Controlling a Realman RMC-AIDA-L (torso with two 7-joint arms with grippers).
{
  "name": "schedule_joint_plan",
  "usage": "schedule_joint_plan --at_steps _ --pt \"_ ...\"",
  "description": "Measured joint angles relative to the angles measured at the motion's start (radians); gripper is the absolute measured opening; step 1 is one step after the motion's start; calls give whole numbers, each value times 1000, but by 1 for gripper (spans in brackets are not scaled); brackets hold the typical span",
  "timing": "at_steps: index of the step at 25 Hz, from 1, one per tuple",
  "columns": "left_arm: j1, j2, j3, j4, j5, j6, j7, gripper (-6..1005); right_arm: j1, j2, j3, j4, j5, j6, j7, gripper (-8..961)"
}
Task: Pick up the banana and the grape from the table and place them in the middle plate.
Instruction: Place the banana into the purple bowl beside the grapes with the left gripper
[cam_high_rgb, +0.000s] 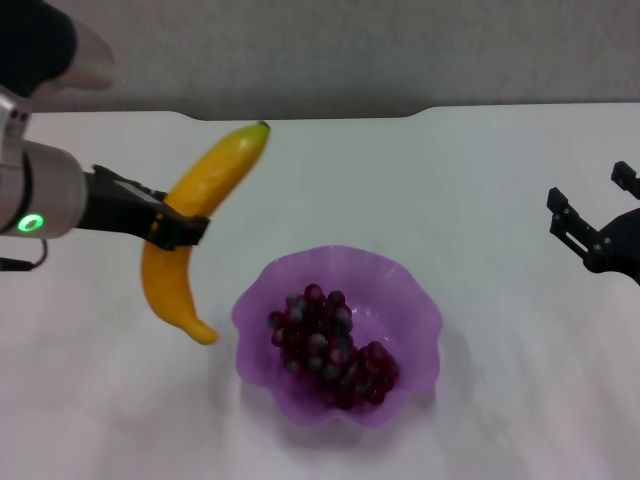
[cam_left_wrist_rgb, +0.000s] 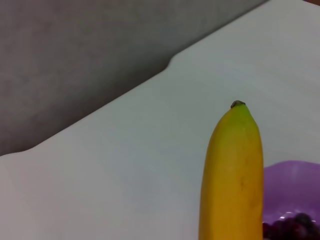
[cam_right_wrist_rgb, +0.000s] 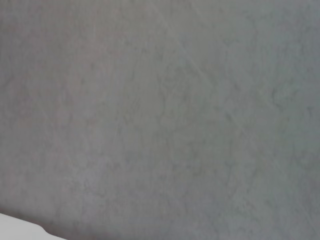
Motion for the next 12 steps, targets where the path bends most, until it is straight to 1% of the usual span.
schedule_joint_plan --at_steps 9,10,12 --pt "-30 0 123 -19 5 -24 -29 497 2 -2 -2 0 0 0 1 801" --pt "-30 0 123 -19 5 -24 -29 497 2 -2 -3 0 0 0 1 801" --pt "-48 0 162 -45 35 -43 -57 497 2 -2 -3 0 0 0 1 801"
